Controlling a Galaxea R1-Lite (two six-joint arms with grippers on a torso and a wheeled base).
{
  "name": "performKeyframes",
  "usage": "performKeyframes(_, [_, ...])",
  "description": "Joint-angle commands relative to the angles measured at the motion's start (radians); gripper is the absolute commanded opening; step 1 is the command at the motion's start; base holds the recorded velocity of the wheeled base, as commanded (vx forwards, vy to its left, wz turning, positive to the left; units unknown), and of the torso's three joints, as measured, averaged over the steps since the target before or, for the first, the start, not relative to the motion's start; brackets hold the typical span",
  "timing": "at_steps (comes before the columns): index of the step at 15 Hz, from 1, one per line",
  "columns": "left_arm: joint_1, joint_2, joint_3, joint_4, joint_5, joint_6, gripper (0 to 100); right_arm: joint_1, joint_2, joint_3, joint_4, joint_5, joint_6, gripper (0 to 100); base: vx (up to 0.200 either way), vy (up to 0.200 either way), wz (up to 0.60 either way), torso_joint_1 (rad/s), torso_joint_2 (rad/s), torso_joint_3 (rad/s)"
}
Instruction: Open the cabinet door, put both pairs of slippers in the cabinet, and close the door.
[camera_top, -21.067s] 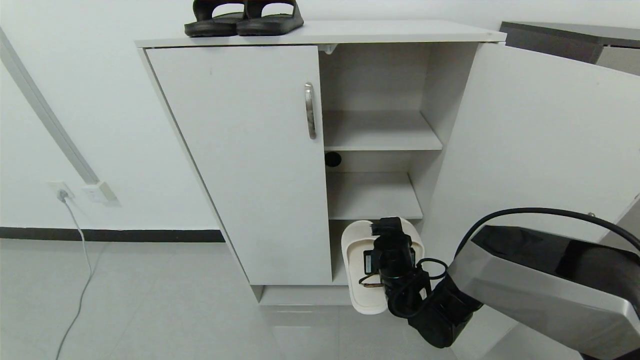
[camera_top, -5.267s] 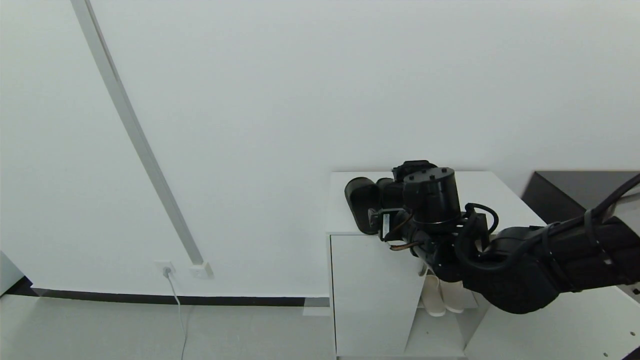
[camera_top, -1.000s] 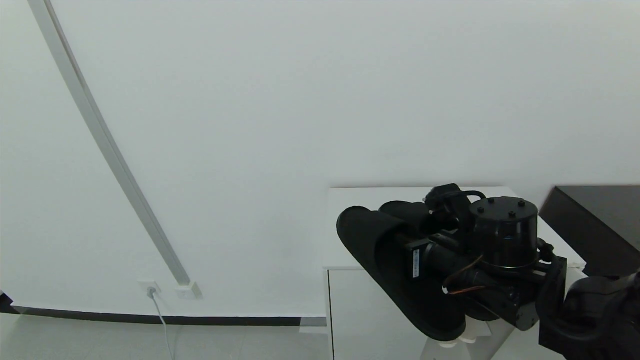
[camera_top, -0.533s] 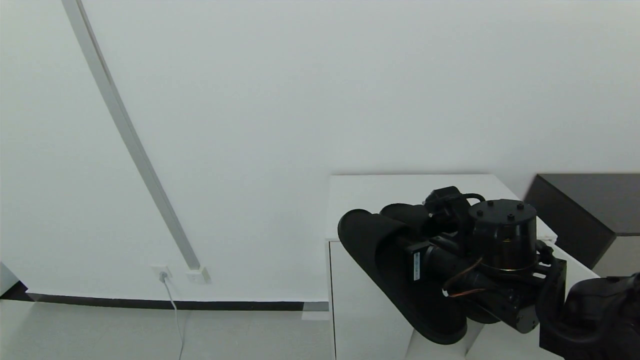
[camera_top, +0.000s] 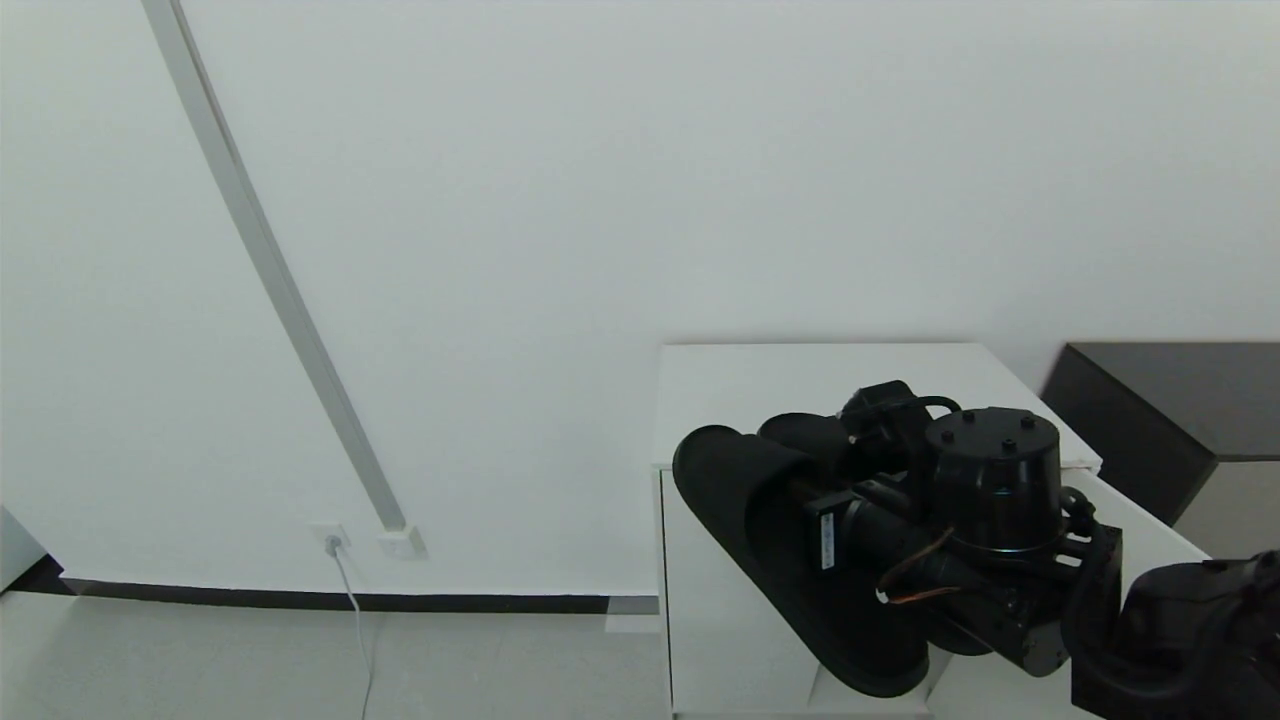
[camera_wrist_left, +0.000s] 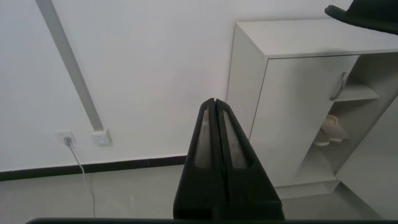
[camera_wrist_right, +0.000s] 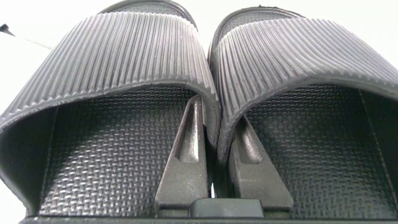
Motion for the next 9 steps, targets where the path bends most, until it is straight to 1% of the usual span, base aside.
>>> performKeyframes(1, [0.000, 0.001, 0.000, 0.000, -0.001, 0.000, 0, 0.006, 0.011, 0.000, 0.000, 0.000, -0.001, 0, 0.000, 0.000, 0.00, 0.000, 0.00, 0.000])
performKeyframes(5, [0.000, 0.001, 0.000, 0.000, -0.001, 0.000, 0, 0.009, 0.014, 0.000, -0.002, -0.007, -0.001, 0, 0.000, 0.000, 0.00, 0.000, 0.00, 0.000])
performKeyframes(9, [0.000, 0.001, 0.000, 0.000, 0.001, 0.000, 0, 0.009, 0.015, 0.002, -0.002, -0.007, 0.001, 0, 0.000, -0.200, 0.00, 0.000, 0.00, -0.004])
